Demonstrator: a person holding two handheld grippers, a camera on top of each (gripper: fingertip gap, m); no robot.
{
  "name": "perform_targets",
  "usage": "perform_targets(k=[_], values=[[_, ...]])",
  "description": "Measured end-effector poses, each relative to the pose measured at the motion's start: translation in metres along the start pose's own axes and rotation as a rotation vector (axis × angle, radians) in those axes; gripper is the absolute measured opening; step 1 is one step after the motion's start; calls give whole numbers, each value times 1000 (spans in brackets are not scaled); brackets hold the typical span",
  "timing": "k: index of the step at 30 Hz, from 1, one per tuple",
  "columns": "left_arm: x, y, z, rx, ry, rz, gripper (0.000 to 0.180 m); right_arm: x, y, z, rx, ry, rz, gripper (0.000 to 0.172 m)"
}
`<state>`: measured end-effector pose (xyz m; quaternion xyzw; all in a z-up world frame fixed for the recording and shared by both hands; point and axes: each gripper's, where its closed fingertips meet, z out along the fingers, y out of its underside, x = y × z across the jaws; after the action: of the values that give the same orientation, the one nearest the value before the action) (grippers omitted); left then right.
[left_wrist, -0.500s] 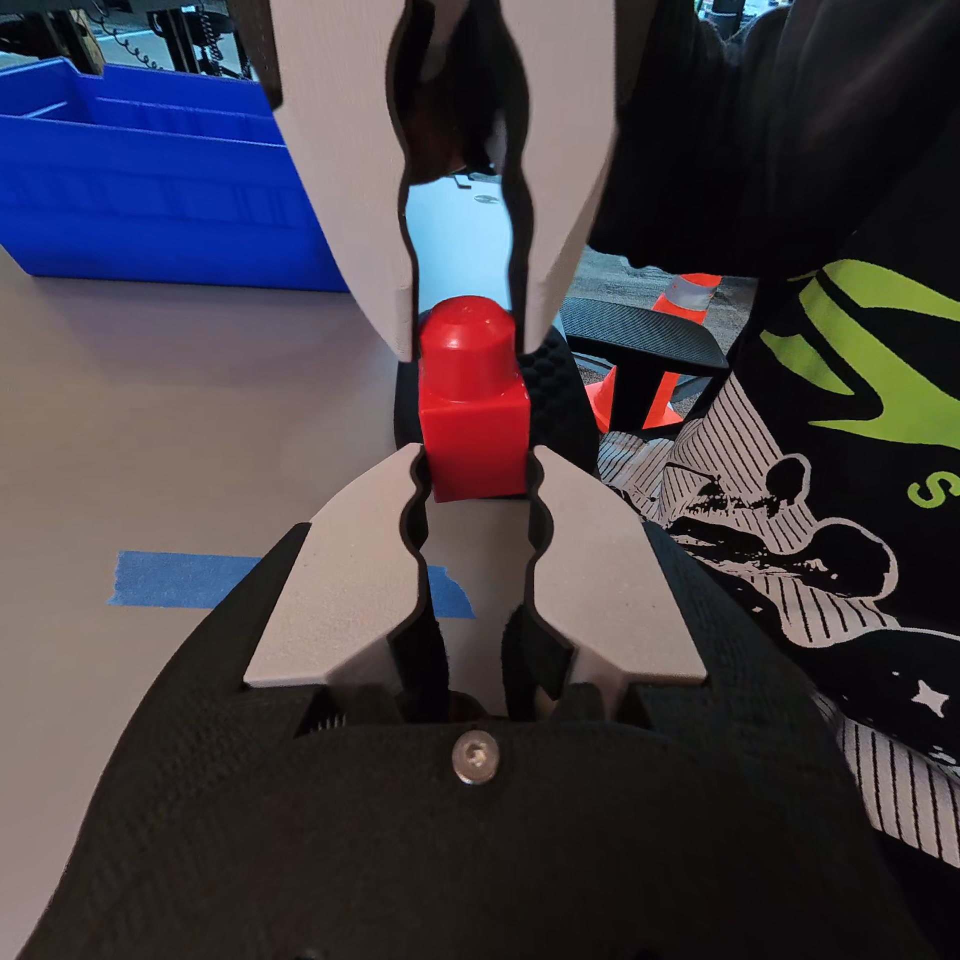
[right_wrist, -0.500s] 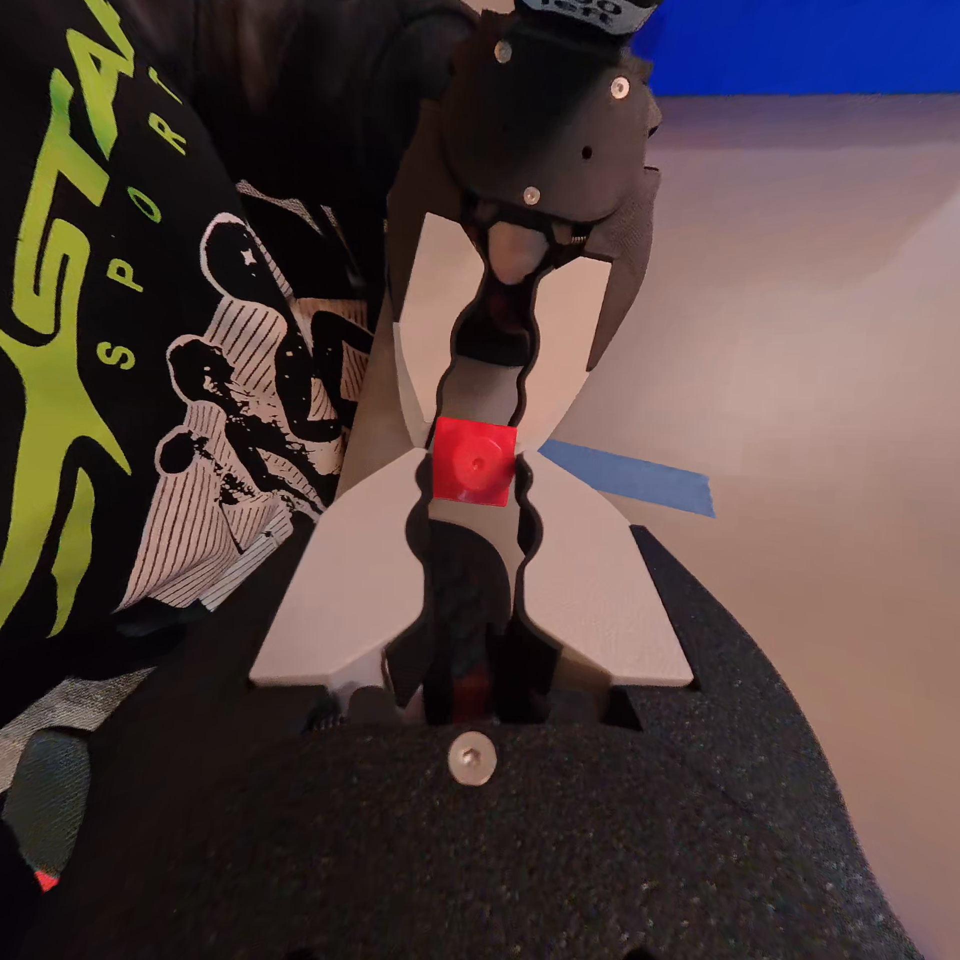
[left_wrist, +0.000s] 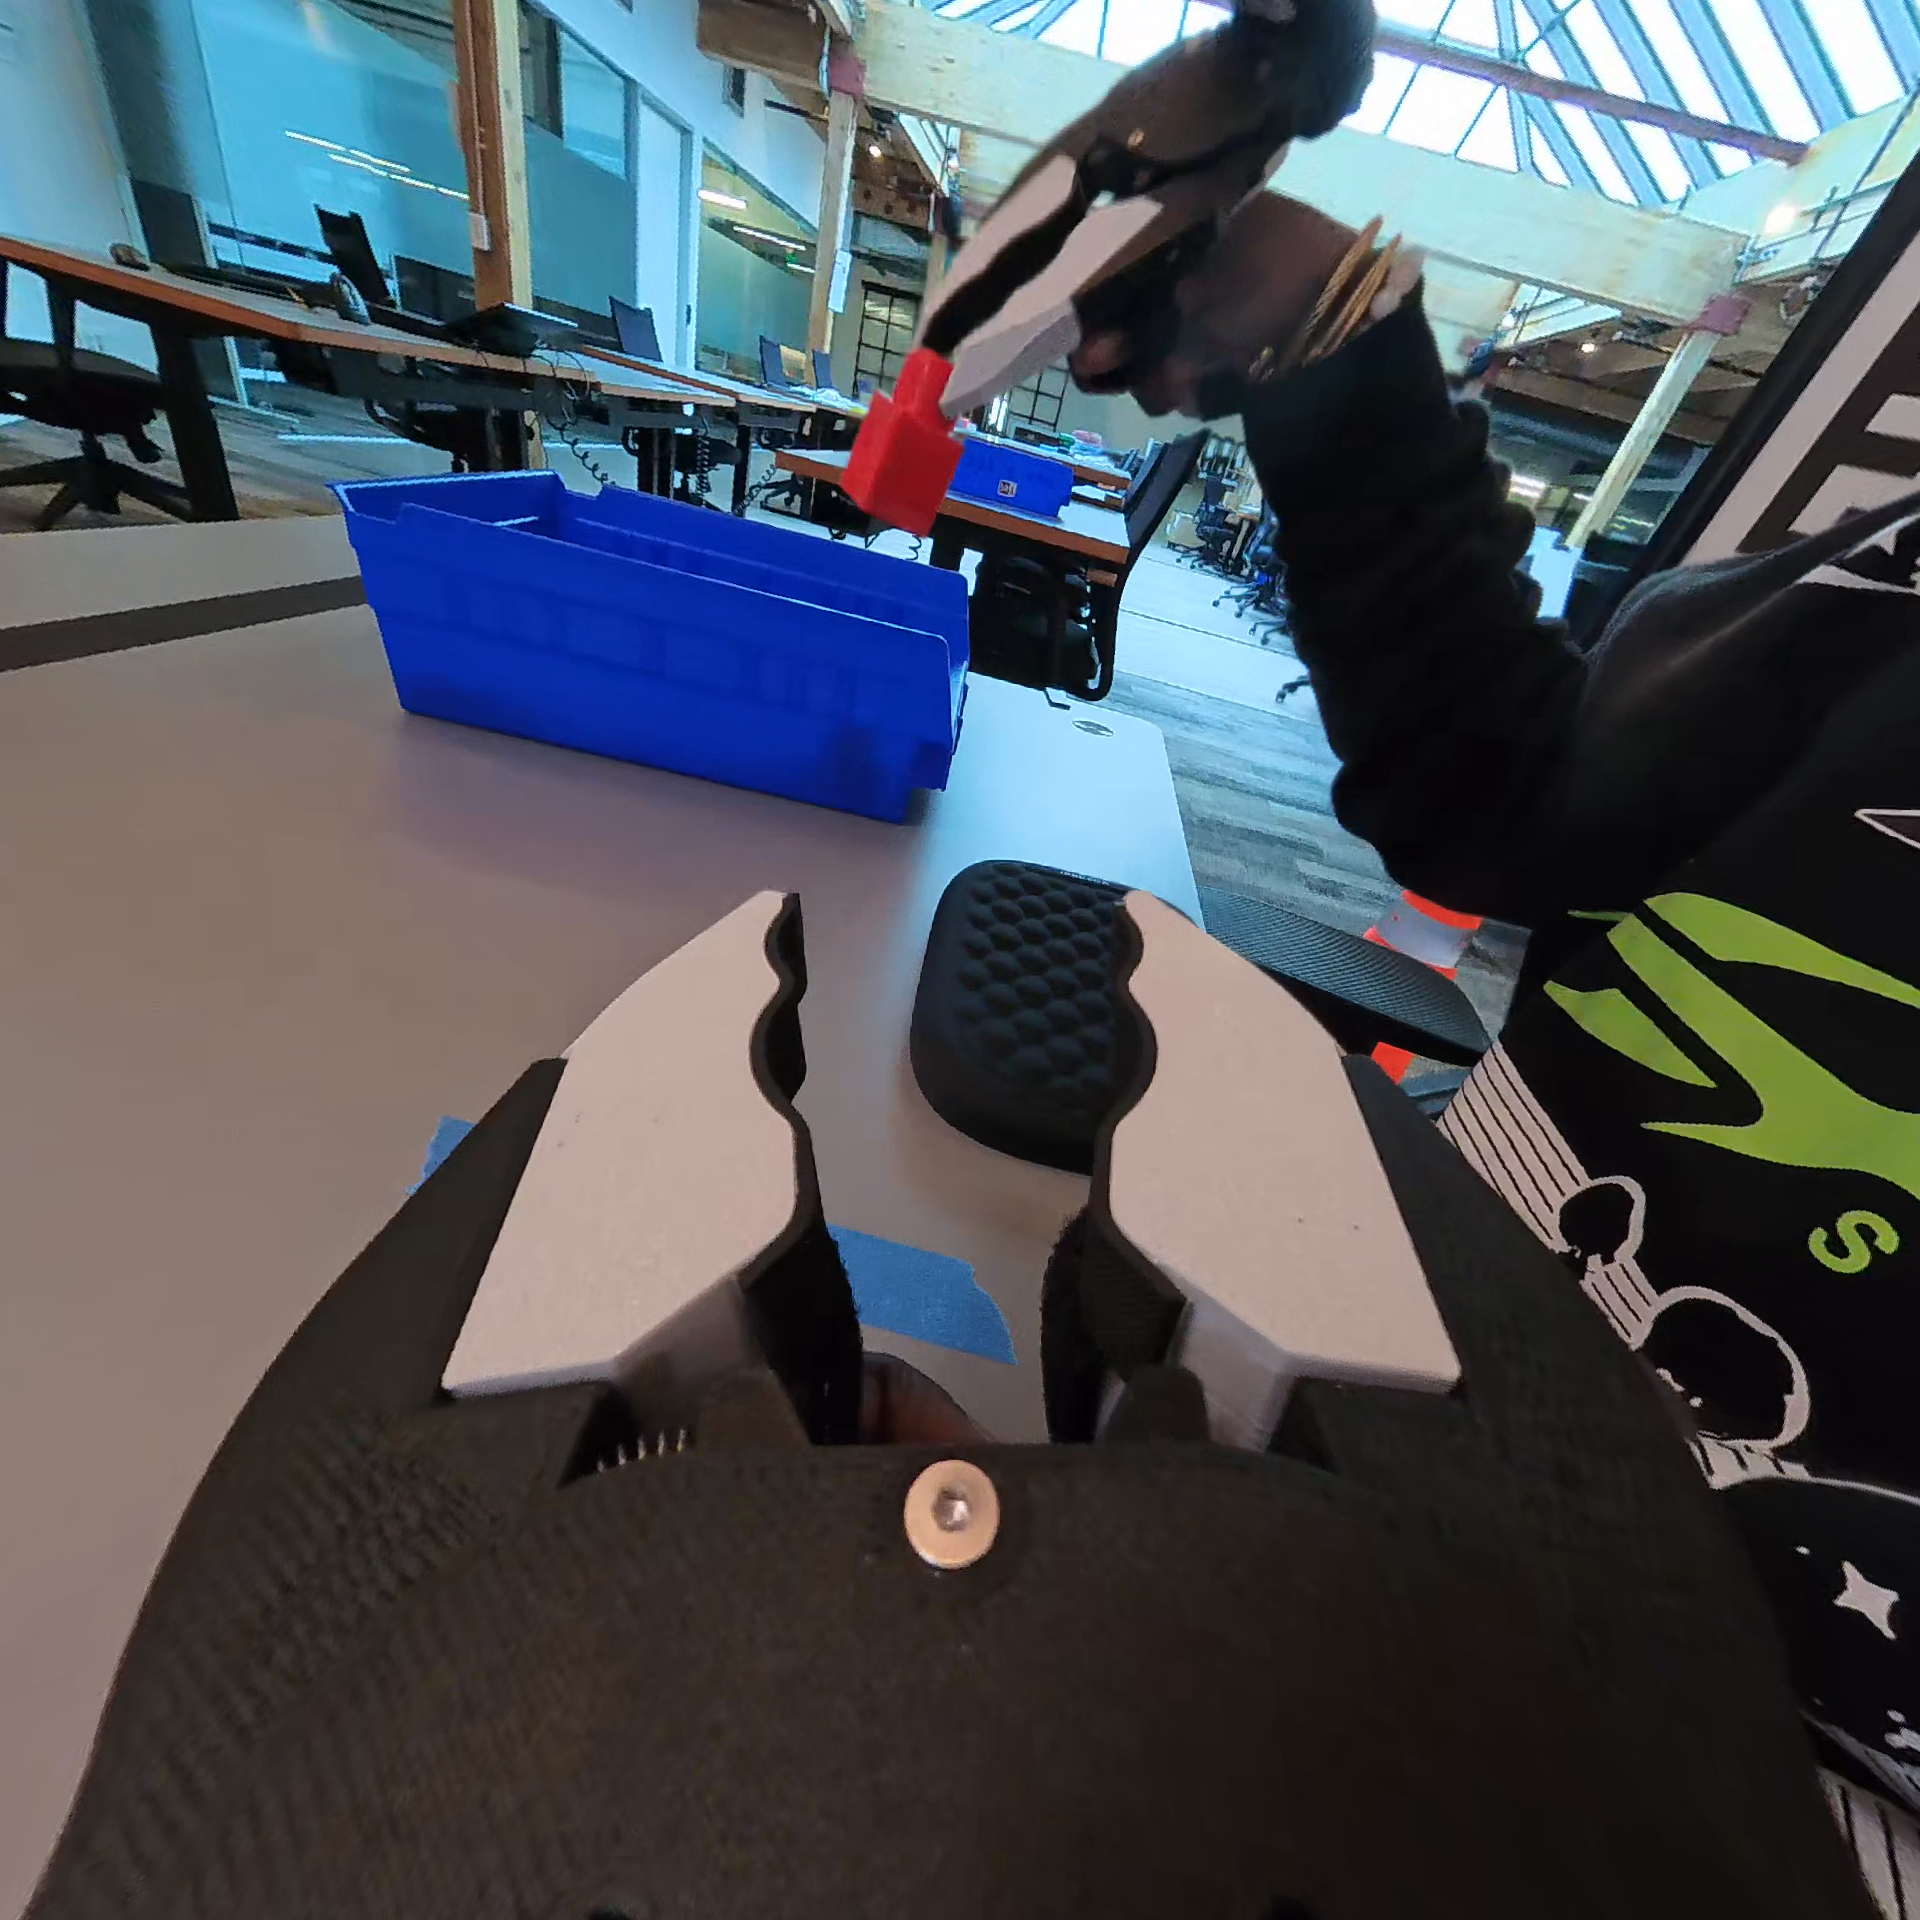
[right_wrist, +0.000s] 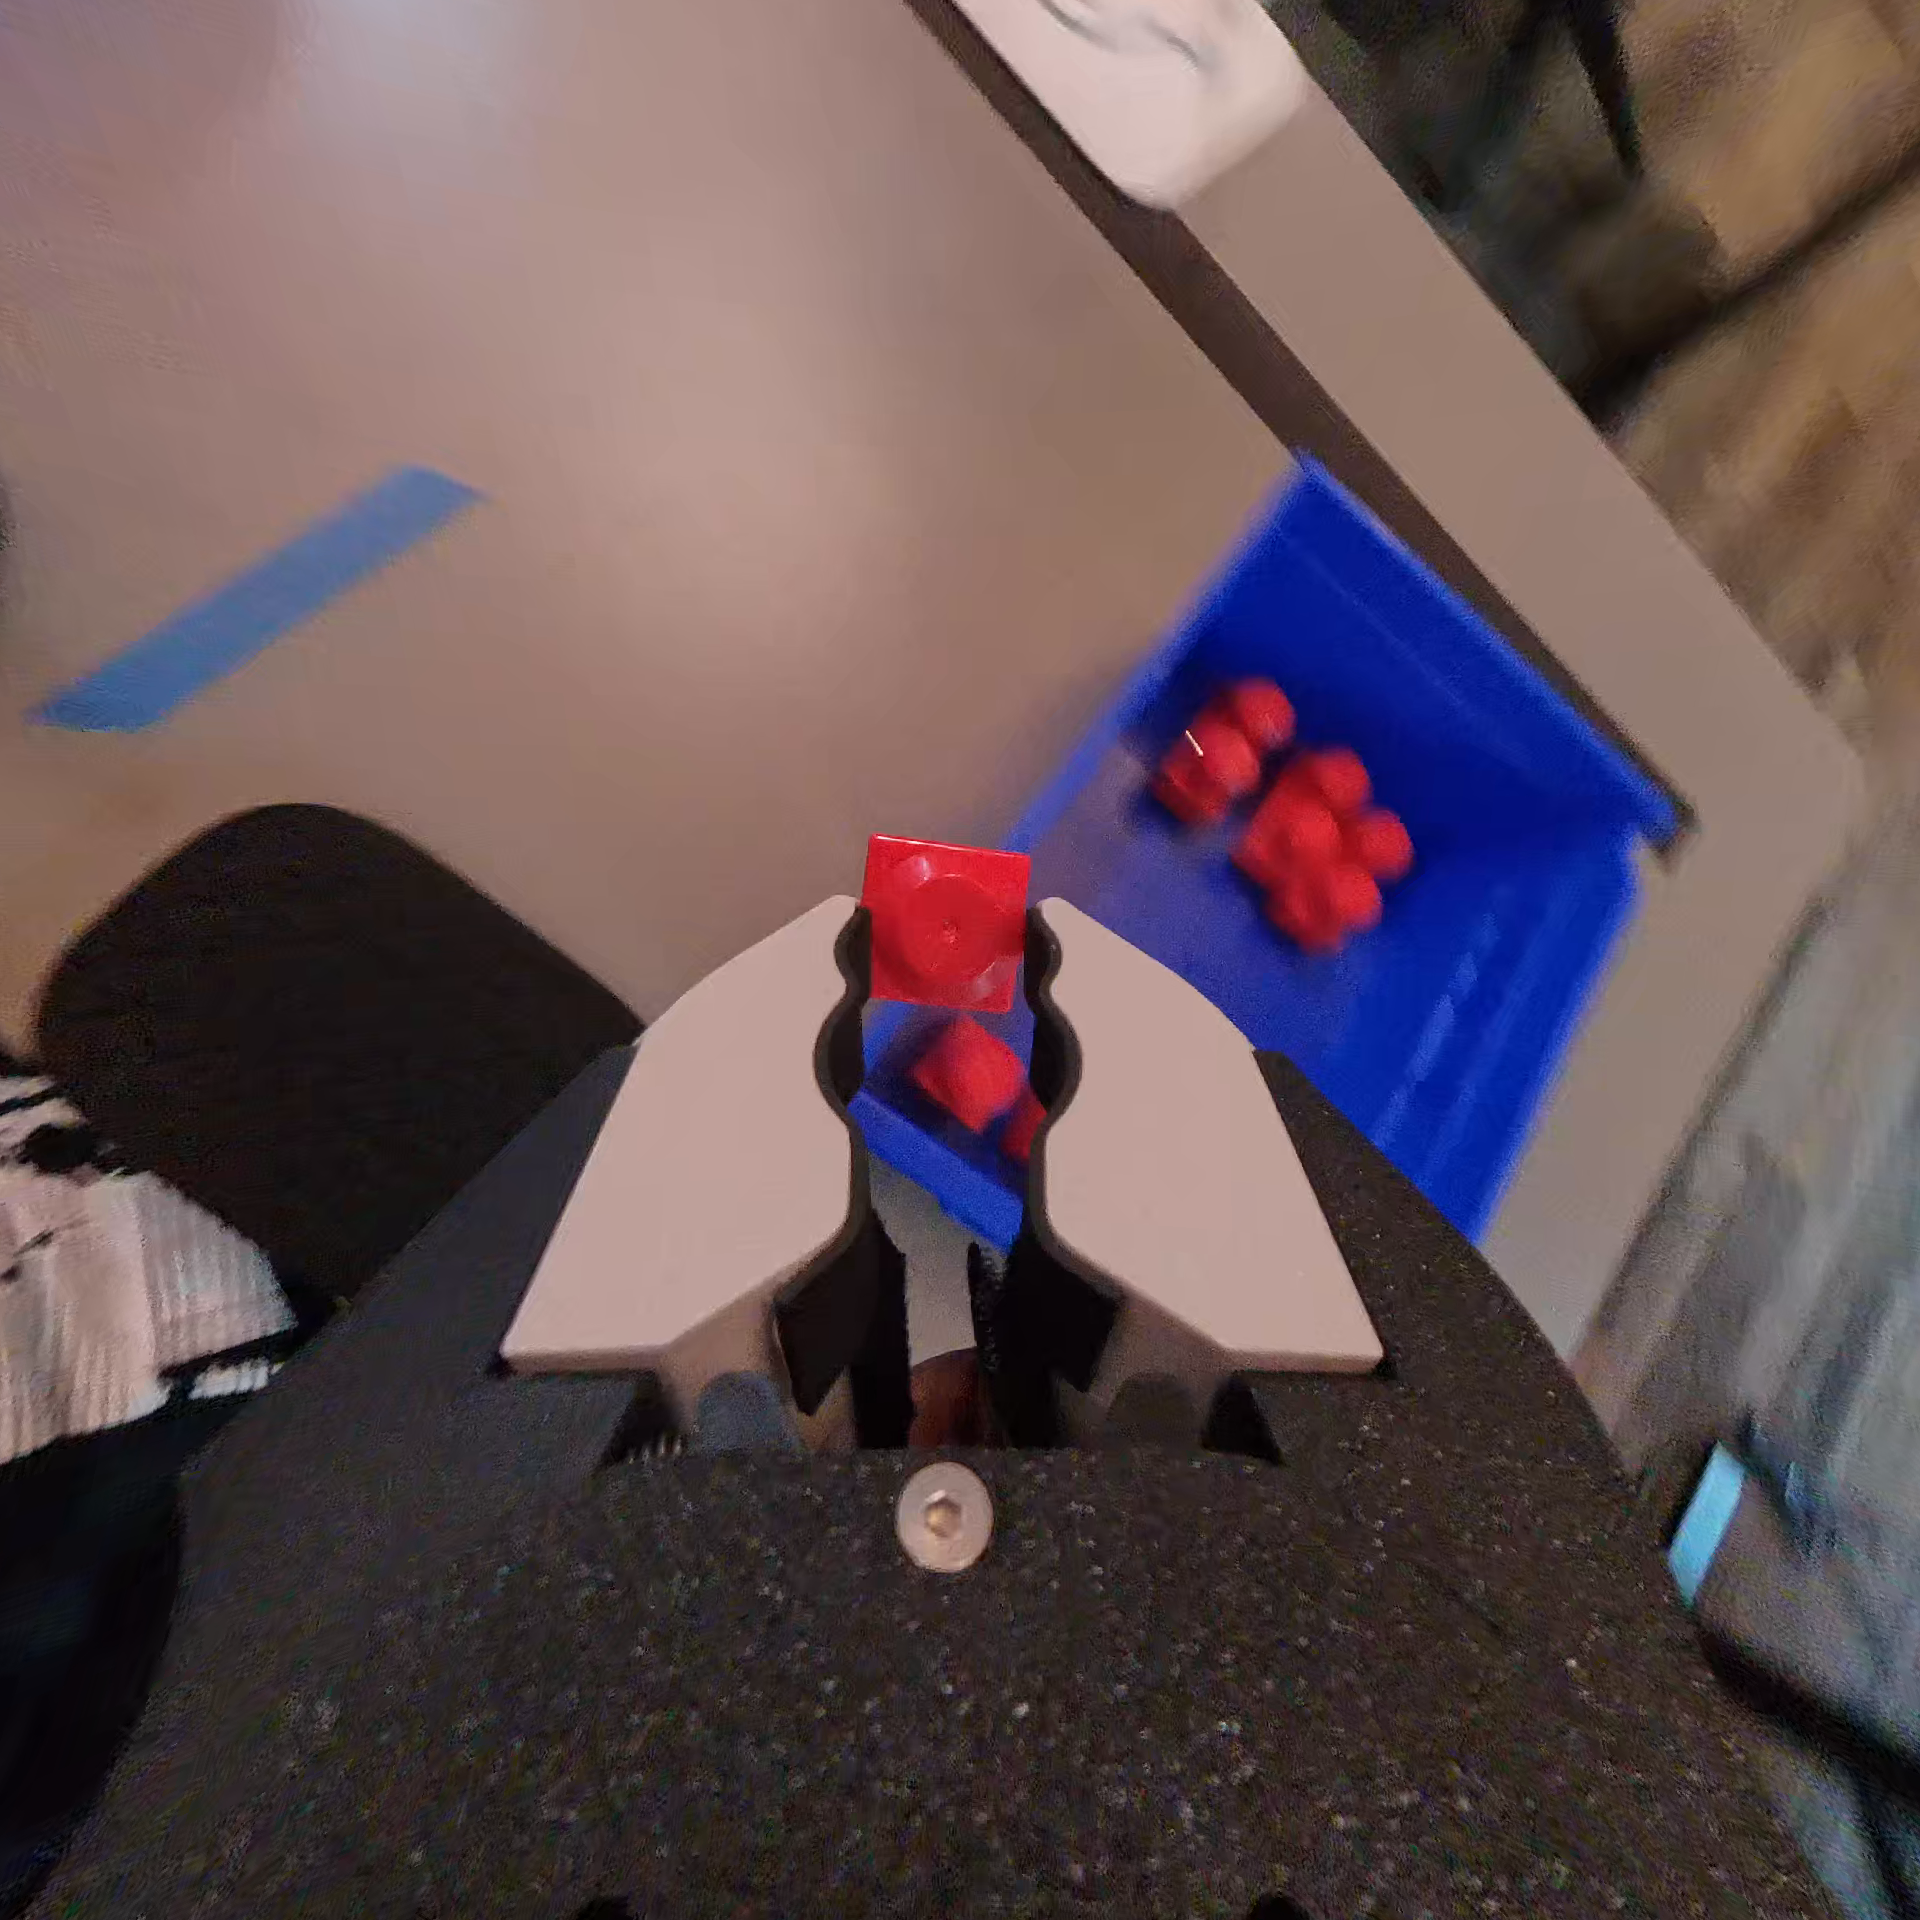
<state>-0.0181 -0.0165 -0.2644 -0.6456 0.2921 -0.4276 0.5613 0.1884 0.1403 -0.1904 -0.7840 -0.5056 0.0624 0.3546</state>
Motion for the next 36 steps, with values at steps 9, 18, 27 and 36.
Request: perform_targets(k=[9, 18, 27, 36], values=[[-4, -2, -2, 17, -15, -20, 55, 91, 129, 43, -219, 265, 367, 28], [-6, -1, -1, 14, -15, -42, 55, 87, 166, 77, -283, 216, 445, 28], [-7, -1, -2, 15, -17, -51, 55, 73, 166, 80, -299, 169, 469, 28], [-8, -1, -3, 18, -18, -64, 55, 77, 160, 78, -266, 178, 471, 28]])
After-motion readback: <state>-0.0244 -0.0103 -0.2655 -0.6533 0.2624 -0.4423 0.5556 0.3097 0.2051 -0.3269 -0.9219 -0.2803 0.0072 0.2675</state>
